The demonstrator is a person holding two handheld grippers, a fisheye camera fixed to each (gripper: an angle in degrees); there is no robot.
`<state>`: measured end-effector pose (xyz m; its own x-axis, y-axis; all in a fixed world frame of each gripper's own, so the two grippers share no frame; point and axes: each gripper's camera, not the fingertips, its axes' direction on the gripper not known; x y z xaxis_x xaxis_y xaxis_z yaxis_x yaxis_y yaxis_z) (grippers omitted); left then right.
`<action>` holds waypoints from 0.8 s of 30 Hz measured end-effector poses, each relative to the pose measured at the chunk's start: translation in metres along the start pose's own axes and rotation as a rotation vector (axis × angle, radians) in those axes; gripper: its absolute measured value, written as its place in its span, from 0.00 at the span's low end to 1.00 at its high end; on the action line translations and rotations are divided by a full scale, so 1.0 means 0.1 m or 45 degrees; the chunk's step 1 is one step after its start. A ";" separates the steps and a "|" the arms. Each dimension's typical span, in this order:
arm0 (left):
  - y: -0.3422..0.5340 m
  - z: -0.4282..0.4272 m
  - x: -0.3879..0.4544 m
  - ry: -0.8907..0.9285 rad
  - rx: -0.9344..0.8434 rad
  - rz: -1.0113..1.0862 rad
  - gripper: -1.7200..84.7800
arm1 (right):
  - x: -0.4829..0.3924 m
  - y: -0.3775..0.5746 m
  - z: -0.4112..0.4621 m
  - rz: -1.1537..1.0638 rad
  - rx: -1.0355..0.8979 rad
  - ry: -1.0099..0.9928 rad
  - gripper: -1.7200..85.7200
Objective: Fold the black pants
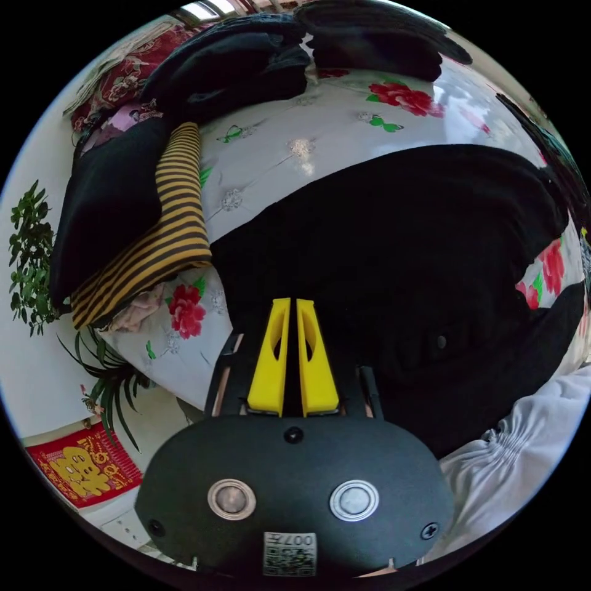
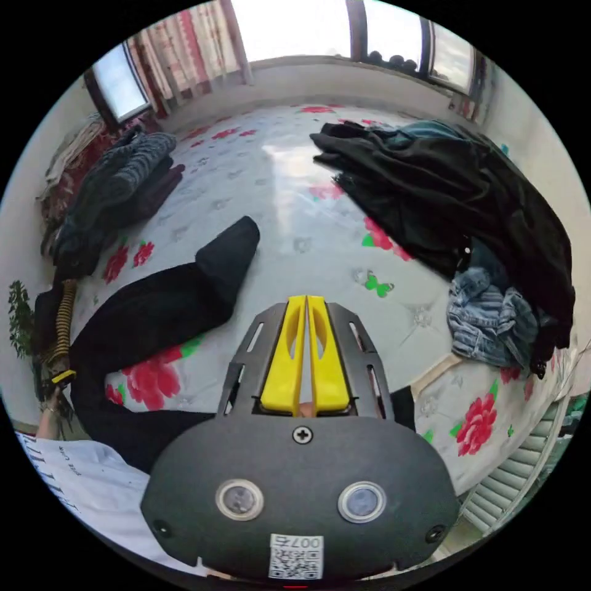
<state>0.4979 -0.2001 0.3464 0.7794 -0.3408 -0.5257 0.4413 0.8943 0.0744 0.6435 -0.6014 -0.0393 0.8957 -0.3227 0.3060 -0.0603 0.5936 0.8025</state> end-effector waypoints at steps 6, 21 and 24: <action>-0.12 -0.44 -0.16 0.035 0.096 -0.061 0.02 | -0.34 0.15 -0.13 -0.296 -0.021 0.020 0.08; -0.72 -0.36 -0.13 0.128 0.036 -0.003 0.06 | -1.22 -0.62 0.24 -0.327 0.075 0.187 0.03; -0.69 -0.48 -0.15 0.131 0.046 -0.049 0.05 | -0.46 -0.56 0.00 -0.073 0.014 0.212 0.05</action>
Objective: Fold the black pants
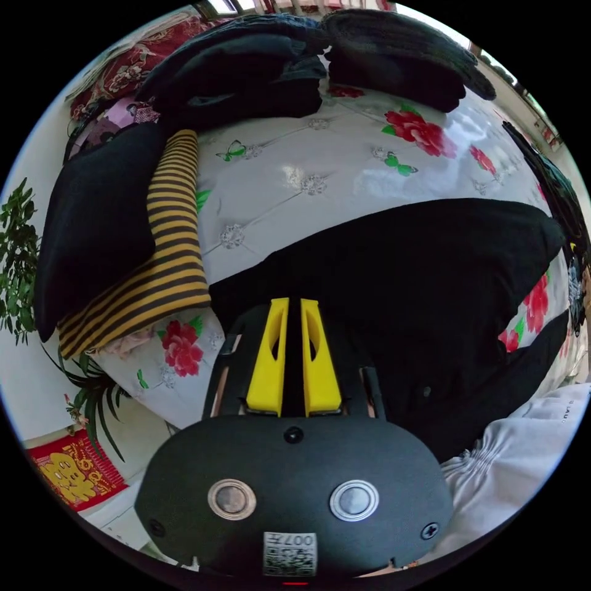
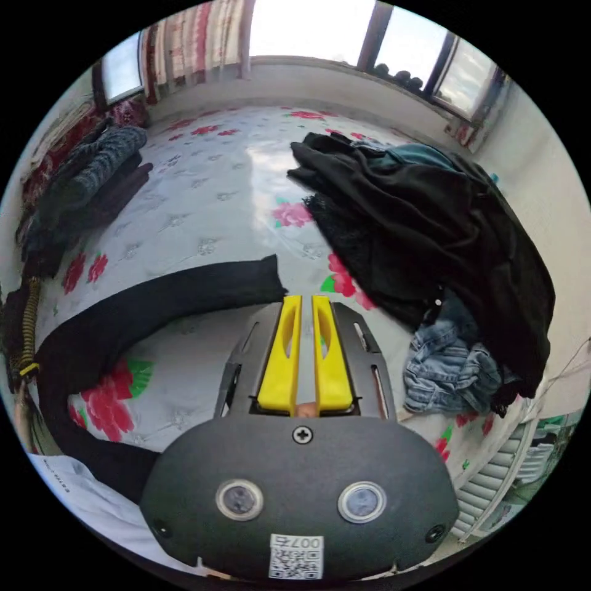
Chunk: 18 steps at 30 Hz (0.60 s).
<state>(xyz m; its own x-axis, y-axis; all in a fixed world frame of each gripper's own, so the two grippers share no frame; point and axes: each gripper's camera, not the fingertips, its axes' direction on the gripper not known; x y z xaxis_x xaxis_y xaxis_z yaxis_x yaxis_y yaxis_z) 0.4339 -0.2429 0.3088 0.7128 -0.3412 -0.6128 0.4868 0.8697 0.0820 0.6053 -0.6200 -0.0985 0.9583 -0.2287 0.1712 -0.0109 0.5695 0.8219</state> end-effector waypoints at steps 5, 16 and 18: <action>0.16 -0.75 -0.20 0.035 0.300 -0.022 0.06 | -0.01 0.05 -0.41 -0.074 0.060 -0.010 0.08; -0.53 -0.42 0.03 0.083 0.006 0.201 0.08 | -1.96 -1.15 0.30 -0.591 -0.305 -0.139 0.07; -0.55 -0.47 0.05 0.108 0.001 0.191 0.05 | -1.99 -1.24 0.20 -0.555 -0.277 -0.238 0.04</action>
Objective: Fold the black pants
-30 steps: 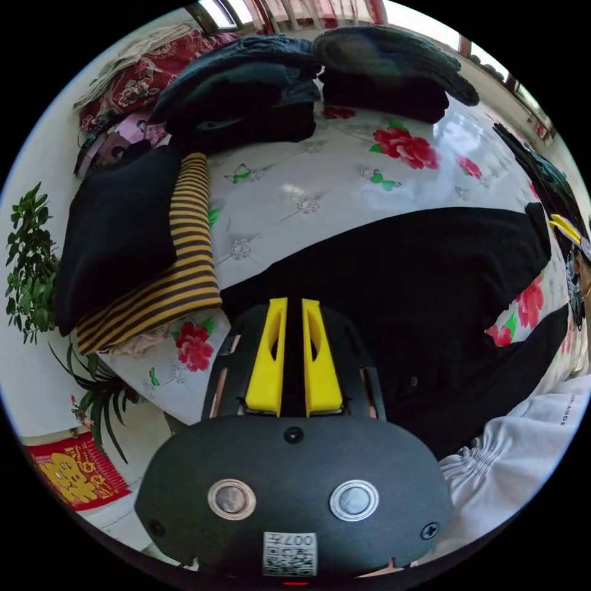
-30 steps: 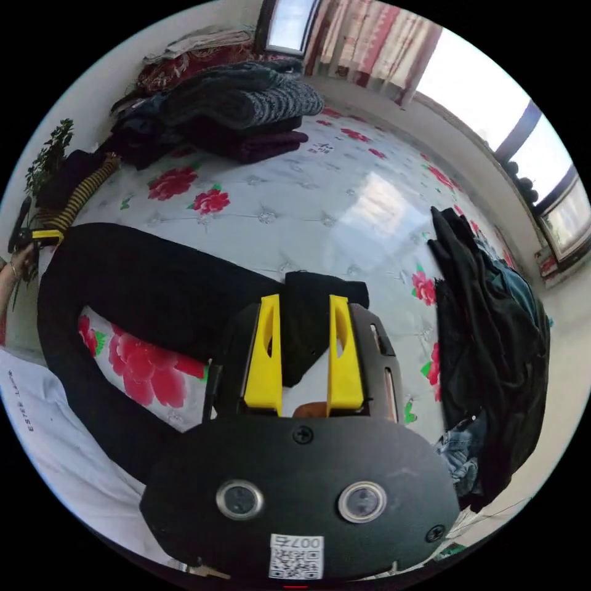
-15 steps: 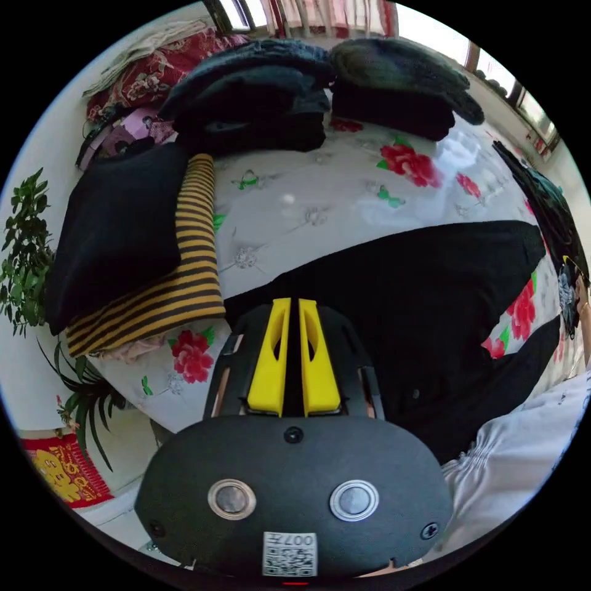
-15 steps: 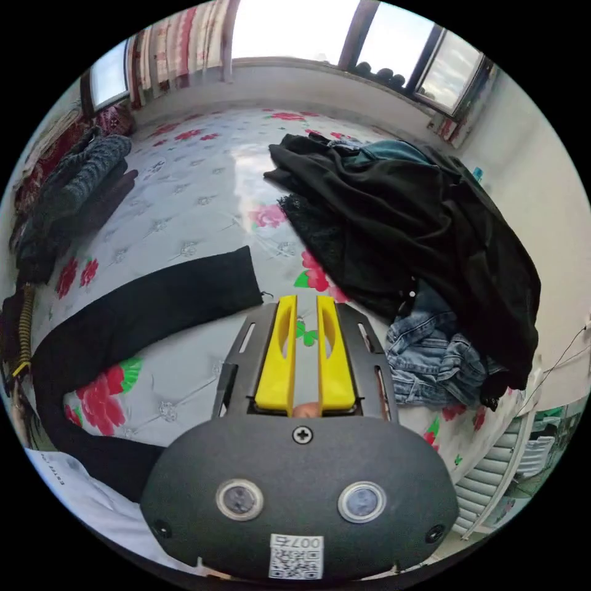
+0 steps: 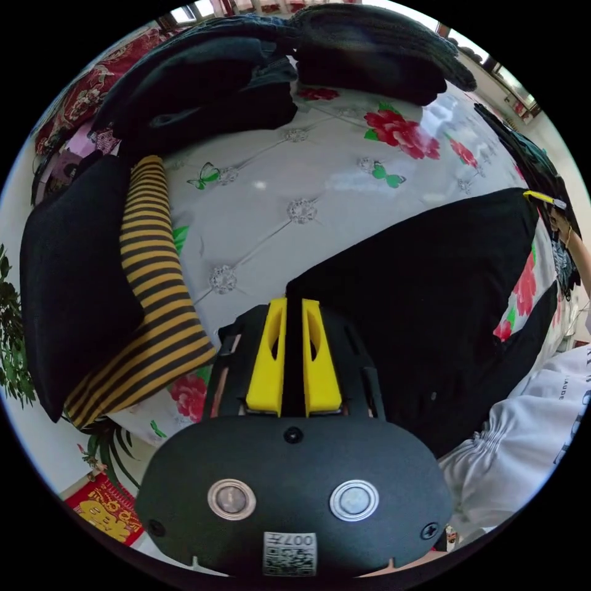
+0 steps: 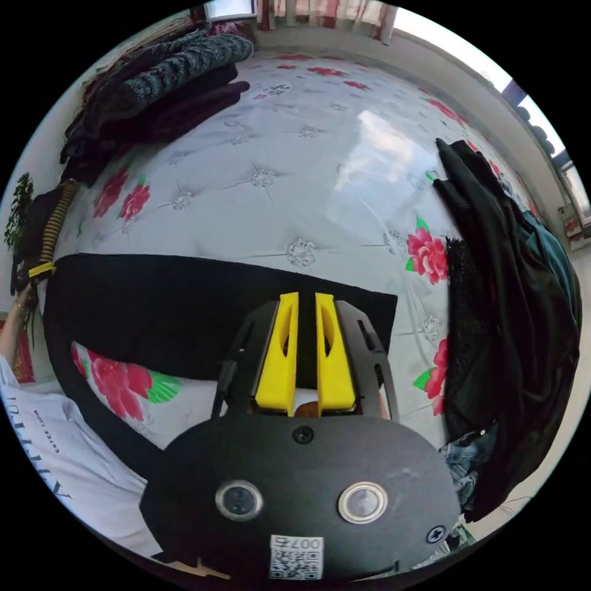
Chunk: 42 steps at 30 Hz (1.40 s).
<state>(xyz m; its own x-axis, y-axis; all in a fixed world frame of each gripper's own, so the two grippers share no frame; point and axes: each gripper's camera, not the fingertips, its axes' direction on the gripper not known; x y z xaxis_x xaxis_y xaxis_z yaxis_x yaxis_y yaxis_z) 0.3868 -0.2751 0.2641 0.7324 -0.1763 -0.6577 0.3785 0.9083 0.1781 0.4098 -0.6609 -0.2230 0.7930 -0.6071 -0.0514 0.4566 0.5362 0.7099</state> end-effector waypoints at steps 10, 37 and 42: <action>0.60 -1.35 0.09 0.050 0.328 -0.070 0.01 | 0.04 0.54 -2.26 0.046 0.548 -0.122 0.02; 3.16 -1.75 0.99 0.229 0.215 -0.153 0.01 | 1.14 4.01 -3.45 0.633 0.475 -0.428 0.05; 3.18 -1.96 0.92 0.209 0.225 -0.151 0.01 | 1.34 3.70 -3.95 0.645 0.561 -0.380 0.09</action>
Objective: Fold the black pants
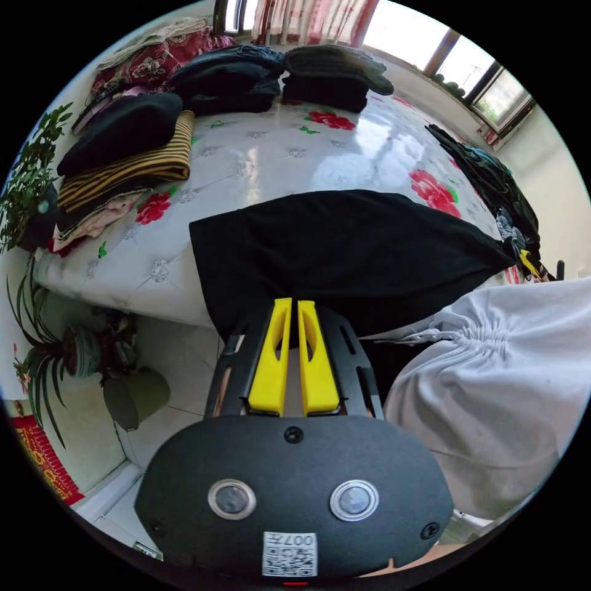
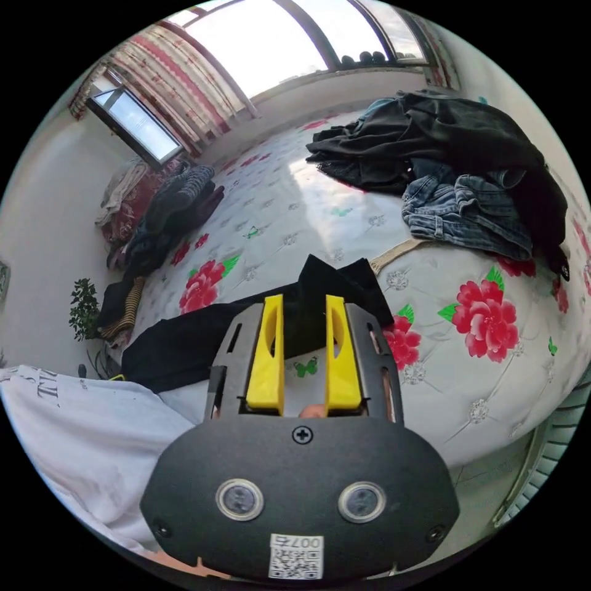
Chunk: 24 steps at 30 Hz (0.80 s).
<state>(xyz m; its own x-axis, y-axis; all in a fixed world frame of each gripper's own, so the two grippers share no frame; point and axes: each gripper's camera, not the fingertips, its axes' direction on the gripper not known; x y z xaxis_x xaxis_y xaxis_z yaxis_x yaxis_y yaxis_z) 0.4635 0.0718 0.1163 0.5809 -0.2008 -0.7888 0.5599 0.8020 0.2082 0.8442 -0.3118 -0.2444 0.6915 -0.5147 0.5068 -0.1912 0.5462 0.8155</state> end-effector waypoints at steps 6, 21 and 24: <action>-0.05 -0.52 -0.15 0.004 0.076 0.031 0.01 | 0.16 -0.73 0.40 0.152 -0.216 0.026 0.03; 0.61 -0.69 -1.06 0.068 0.055 -0.327 0.06 | 1.71 -0.34 -0.47 0.596 0.109 -0.044 0.04; 0.77 -0.93 -1.38 0.149 0.124 -0.405 0.08 | 1.85 -0.11 -0.74 0.686 0.222 -0.101 0.07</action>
<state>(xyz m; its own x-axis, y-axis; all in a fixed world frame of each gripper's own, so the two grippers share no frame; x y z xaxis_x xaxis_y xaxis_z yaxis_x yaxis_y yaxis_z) 0.3719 0.2132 0.1874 0.2995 -0.3616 -0.8829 0.7592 0.6508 -0.0090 1.0260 -0.3641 -0.1805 0.4113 -0.2451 0.8779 -0.6193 0.6315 0.4665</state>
